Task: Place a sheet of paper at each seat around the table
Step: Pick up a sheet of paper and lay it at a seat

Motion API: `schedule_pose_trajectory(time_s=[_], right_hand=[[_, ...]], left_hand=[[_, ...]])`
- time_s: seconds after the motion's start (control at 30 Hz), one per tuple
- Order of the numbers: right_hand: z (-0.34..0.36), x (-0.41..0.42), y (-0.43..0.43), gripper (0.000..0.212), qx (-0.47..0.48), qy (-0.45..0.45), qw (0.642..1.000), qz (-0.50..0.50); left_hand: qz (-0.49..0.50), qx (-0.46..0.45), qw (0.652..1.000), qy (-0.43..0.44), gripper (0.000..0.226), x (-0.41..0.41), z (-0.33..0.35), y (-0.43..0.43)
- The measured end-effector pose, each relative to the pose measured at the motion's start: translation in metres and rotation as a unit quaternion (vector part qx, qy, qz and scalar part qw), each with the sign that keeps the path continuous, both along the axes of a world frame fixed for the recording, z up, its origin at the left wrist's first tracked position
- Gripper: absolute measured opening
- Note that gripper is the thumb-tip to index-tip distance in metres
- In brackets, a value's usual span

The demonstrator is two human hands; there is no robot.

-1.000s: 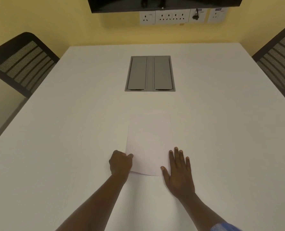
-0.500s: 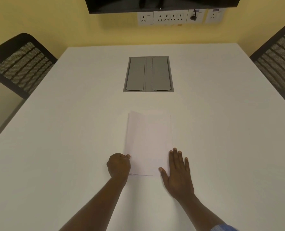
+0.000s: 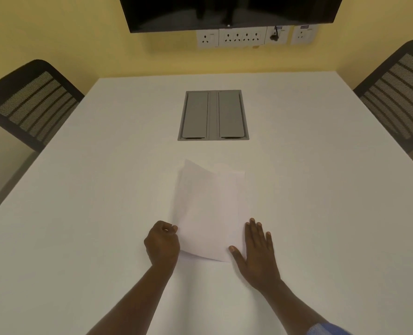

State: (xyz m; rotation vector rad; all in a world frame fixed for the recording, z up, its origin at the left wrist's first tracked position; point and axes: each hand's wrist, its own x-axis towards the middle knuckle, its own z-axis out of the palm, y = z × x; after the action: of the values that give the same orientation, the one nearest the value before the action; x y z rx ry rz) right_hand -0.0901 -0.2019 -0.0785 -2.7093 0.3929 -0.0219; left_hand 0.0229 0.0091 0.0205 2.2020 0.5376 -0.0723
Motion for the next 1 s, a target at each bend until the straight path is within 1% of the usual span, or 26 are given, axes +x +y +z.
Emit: schedule_pose_trajectory(time_s=[0.1,0.2,0.27,0.33,0.37,0.4,0.43,0.5,0.53,0.6,0.7,0.87,1.0], right_hand=[[0.021,0.004,0.002,0.094,0.098,-0.016,0.994,-0.048],[0.050,0.004,0.011,0.080,0.195,-0.049,0.971,-0.132],[0.070,0.000,0.017,0.063,0.295,-0.035,0.931,-0.213],[0.089,-0.007,0.022,0.028,0.404,-0.004,0.873,-0.274],[0.100,-0.012,0.025,0.023,0.446,0.000,0.848,-0.286],[0.105,-0.020,0.027,0.031,0.478,0.004,0.826,-0.299],[0.111,-0.029,0.027,0.033,0.508,0.005,0.805,-0.307],[0.122,-0.048,0.028,0.026,0.549,0.016,0.777,-0.308],[0.128,-0.057,0.030,0.026,0.565,0.015,0.767,-0.303],[0.143,-0.075,0.035,0.029,0.581,0.005,0.760,-0.293],[0.165,-0.096,0.045,0.020,0.579,-0.026,0.761,-0.292],[0.197,-0.128,0.055,0.019,0.548,-0.067,0.780,-0.294],[0.215,-0.155,0.058,0.018,0.528,-0.084,0.798,-0.278]], left_hand=[[0.000,-0.024,1.000,-0.015,0.014,-0.004,0.014,0.009],[-0.005,-0.050,0.998,-0.029,0.018,-0.013,0.031,0.016],[-0.016,-0.062,0.997,-0.036,0.019,-0.025,0.043,0.020],[-0.023,-0.083,0.995,-0.042,0.020,-0.040,0.055,0.022],[-0.026,-0.095,0.994,-0.042,0.019,-0.047,0.062,0.023],[-0.028,-0.106,0.993,-0.042,0.019,-0.055,0.067,0.025],[-0.030,-0.116,0.992,-0.043,0.019,-0.063,0.073,0.027],[-0.036,-0.138,0.989,-0.044,0.018,-0.080,0.084,0.031],[-0.039,-0.148,0.987,-0.044,0.017,-0.089,0.089,0.034],[-0.049,-0.161,0.985,-0.046,0.017,-0.106,0.099,0.038],[-0.069,-0.171,0.982,-0.051,0.017,-0.129,0.111,0.045],[-0.111,-0.175,0.978,-0.036,0.008,-0.156,0.124,0.060],[-0.168,-0.208,0.963,0.001,0.017,-0.166,0.134,0.071]])
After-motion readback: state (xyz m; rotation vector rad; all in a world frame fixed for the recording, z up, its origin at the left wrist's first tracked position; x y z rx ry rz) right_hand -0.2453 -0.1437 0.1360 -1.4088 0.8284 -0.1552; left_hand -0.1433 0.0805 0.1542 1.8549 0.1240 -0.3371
